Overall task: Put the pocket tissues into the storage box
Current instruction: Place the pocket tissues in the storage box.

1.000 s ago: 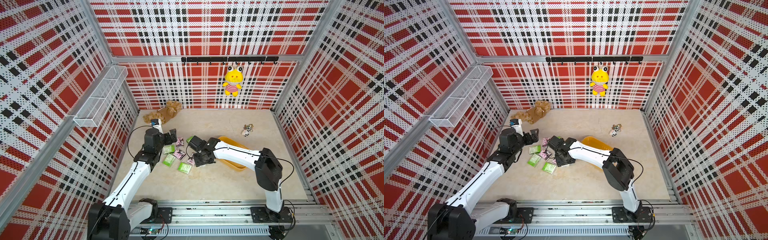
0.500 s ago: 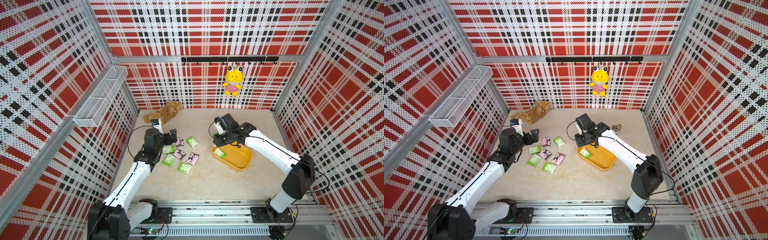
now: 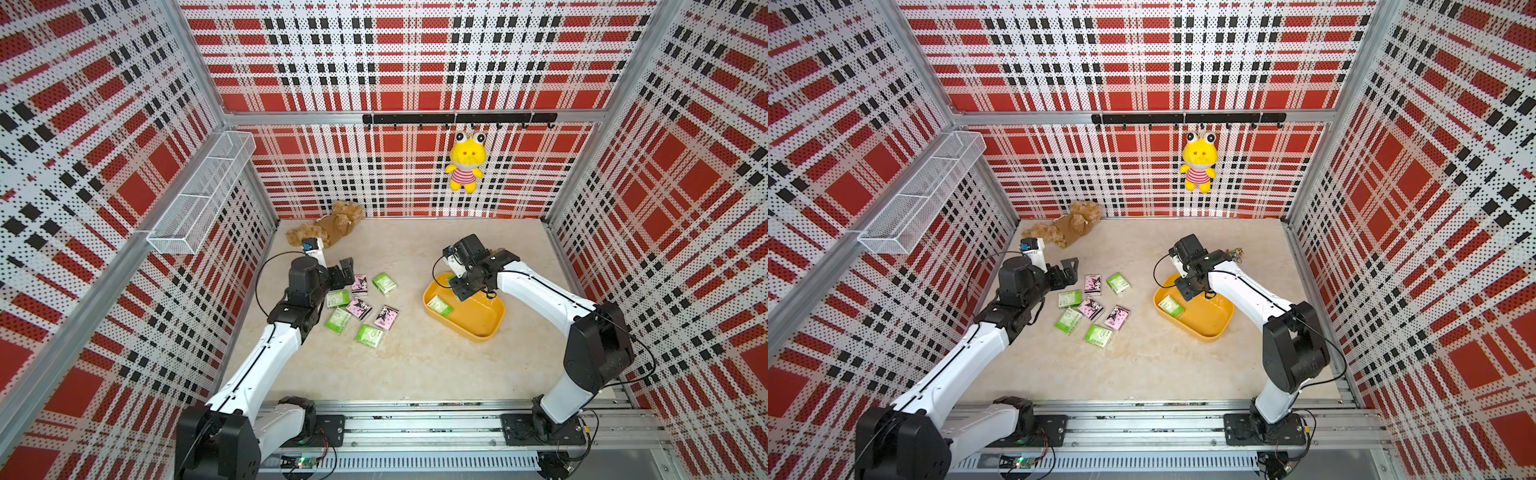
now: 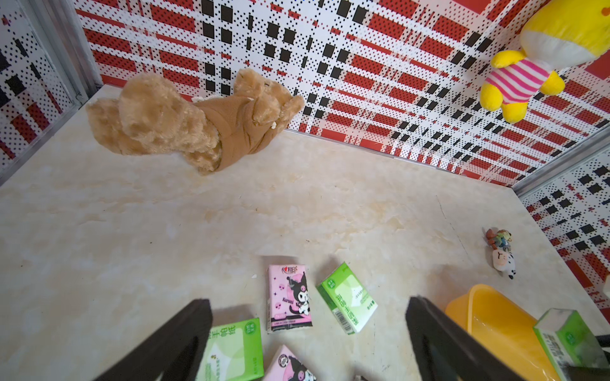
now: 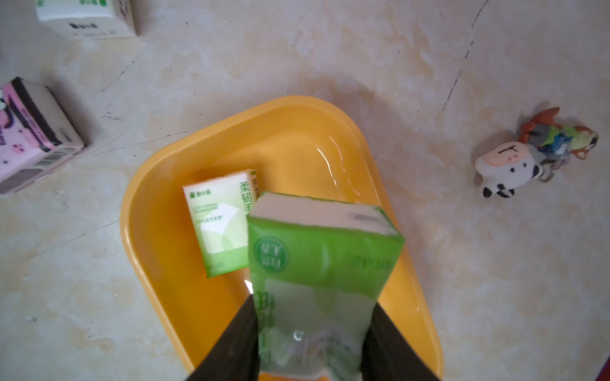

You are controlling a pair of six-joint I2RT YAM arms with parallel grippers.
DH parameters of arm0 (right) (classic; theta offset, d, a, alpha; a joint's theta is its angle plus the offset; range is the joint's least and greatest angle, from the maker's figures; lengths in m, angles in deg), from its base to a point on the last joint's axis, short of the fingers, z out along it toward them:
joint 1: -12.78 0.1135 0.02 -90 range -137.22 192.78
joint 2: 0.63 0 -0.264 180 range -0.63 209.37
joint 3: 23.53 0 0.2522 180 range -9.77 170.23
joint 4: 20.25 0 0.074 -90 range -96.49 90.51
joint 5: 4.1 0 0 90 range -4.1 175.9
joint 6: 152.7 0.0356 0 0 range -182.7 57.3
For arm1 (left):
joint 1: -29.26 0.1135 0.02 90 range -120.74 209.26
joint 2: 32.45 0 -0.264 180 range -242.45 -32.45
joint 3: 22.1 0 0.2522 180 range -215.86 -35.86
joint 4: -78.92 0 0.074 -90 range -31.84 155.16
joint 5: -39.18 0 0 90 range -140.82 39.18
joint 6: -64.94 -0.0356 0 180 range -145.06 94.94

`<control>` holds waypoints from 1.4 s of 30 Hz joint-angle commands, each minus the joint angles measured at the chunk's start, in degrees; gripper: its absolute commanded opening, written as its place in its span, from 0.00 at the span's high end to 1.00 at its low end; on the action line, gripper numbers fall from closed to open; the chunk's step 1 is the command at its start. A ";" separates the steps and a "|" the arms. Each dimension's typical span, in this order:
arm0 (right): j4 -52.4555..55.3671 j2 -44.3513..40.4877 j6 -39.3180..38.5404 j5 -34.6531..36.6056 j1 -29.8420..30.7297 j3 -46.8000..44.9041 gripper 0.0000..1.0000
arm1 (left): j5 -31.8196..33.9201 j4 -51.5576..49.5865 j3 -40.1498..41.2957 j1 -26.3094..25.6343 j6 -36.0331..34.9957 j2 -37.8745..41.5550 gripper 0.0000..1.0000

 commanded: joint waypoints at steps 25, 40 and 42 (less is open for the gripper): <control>-2.55 14.87 -10.86 1.00 -0.21 5.52 0.51 | -0.15 -1.30 -1.44 1.43 -1.85 -1.34 0.01; -2.00 18.04 -10.62 -1.76 -0.08 7.28 0.48 | -0.21 -0.44 -2.46 1.34 -1.43 -3.51 0.01; -1.92 18.16 -10.62 -2.09 -0.01 7.26 0.48 | -0.40 -0.35 -2.61 1.29 -1.30 -3.61 0.01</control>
